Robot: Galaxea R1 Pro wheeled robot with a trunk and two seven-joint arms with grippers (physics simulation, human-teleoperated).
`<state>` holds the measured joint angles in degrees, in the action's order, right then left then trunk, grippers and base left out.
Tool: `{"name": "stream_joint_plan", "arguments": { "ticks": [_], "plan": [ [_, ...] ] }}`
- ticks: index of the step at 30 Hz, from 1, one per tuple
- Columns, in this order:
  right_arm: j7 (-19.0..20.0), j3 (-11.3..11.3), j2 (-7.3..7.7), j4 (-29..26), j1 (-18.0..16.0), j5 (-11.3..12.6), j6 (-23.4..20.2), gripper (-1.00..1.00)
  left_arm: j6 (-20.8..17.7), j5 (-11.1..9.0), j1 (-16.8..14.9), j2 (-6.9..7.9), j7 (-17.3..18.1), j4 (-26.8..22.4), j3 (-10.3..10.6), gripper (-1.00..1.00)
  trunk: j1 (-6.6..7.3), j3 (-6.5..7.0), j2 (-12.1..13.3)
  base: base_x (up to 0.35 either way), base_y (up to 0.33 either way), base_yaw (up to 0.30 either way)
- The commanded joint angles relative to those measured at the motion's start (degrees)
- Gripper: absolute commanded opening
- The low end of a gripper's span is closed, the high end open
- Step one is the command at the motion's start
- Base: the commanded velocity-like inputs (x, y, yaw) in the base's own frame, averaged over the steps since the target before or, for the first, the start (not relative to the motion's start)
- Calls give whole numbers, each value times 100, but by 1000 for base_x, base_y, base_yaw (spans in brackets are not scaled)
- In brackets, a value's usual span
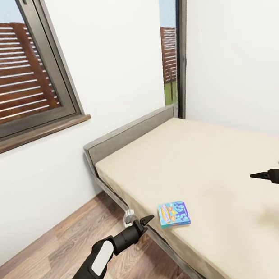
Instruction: Put all the toys in the child's room - the three board games (two on the bed and one on the table), the two jigsaw puzzles on the table, and the tennis ball on the table - inside the toy box on the table in the child's room.
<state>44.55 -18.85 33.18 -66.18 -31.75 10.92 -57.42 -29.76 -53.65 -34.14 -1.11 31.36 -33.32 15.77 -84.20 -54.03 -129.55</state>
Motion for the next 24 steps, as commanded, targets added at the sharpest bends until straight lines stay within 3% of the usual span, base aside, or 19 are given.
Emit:
{"name": "stream_joint_plan", "arguments": {
  "ticks": [1,10,24],
  "plan": [
    [14,-8,1,-1,-5,11,-32,100,-38,-49,-4,0,-2,1,8,100,-22,-24,-44,0,0,0],
    [17,-10,3,-5,-6,14,-32,100,-37,-50,-5,-2,6,1,18,100,-219,-185,-405,0,0,0],
    [18,-5,4,-9,-7,15,-33,100,8,-53,-5,-7,14,1,-8,100,-219,-185,-405,0,0,0]
  ]
}}
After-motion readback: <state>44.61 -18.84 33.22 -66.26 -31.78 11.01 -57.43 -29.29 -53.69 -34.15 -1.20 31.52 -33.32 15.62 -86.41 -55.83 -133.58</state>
